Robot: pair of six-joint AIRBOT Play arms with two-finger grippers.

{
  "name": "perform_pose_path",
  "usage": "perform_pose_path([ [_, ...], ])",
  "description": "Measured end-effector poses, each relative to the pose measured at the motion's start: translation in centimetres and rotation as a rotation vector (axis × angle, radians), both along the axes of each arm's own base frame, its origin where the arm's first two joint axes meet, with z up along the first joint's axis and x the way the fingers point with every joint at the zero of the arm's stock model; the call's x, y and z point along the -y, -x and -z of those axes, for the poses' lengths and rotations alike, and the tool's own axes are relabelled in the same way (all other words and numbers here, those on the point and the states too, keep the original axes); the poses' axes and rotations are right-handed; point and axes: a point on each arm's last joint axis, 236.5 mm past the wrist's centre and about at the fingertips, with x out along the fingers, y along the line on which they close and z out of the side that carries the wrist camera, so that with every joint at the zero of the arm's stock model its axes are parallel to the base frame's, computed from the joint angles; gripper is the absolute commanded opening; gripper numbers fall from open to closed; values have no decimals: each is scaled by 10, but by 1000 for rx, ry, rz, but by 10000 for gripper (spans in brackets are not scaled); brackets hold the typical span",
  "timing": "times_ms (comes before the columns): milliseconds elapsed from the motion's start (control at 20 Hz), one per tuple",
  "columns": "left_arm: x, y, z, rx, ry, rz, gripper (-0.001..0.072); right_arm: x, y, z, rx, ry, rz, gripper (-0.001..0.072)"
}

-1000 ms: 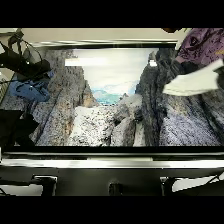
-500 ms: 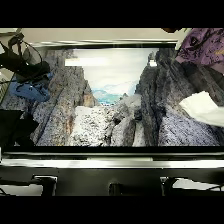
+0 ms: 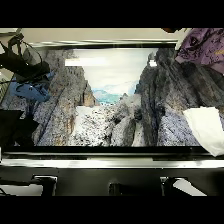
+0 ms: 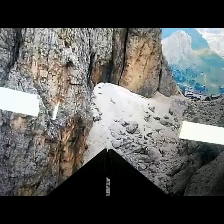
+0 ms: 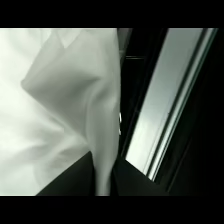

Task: Fold the clothes and pants, and hang the long-sleeved shirts on hangers.

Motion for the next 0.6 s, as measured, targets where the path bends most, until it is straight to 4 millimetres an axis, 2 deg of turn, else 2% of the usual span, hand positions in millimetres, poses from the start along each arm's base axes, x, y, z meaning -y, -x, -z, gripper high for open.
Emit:
perform_pose_path([
  [200,0,0,0,0,0,0,16,-1,20,5,-58,20,5,48],
  [300,0,0,0,-1,0,-1,16,-1,25,6,-76,27,4,356],
  [350,0,0,0,-1,0,0,16,0,28,6,-86,29,3,424],
  [500,0,0,0,-1,1,0,16,2,26,0,-81,36,6,417],
  [550,0,0,0,-1,0,0,16,7,16,-8,-43,52,12,412],
  [600,0,0,0,-1,1,0,17,14,-3,-20,35,73,19,366],
])
